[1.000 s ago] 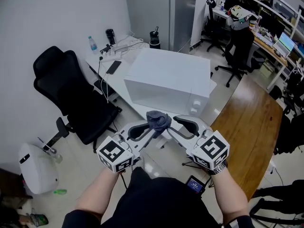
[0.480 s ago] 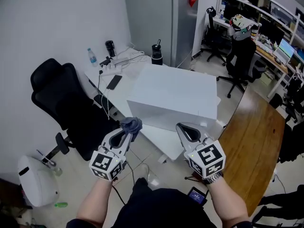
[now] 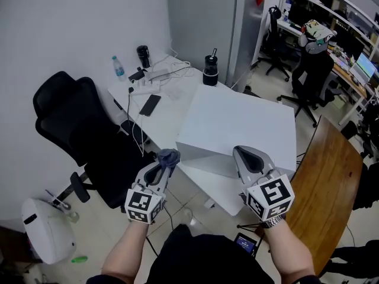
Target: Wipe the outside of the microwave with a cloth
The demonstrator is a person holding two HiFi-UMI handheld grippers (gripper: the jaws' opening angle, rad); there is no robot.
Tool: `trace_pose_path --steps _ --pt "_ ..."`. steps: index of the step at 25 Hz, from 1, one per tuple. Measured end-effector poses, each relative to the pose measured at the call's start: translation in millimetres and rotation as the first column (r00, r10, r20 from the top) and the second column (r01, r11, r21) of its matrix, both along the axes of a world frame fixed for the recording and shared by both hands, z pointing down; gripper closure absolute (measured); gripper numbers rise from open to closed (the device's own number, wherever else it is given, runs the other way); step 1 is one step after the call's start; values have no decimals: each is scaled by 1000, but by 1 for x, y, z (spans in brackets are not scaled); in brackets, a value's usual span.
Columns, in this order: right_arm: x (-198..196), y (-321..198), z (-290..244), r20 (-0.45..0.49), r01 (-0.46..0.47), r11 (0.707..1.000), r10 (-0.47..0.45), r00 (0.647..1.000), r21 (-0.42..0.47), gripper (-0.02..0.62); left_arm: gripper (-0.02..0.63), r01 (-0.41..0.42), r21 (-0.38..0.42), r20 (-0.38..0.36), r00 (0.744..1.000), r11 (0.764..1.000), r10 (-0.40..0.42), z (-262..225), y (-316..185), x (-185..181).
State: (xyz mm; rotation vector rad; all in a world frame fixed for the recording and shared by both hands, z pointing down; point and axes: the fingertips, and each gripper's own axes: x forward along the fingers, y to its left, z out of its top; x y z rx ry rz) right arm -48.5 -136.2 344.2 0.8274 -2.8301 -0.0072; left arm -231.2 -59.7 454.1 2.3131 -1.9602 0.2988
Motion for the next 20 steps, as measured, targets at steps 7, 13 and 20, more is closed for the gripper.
trace_pose_path --steps 7,13,20 --pt "-32 -50 8 4 -60 998 61 998 -35 594 549 -31 -78 -61 998 996 26 44 -48 -34" --pt "-46 -79 27 -4 -107 991 107 994 -80 595 549 -101 -149 -86 992 984 89 79 -81 -42" --pt "-48 -107 39 -12 -166 979 166 986 -117 594 549 -184 -187 -110 980 965 165 95 -121 -44"
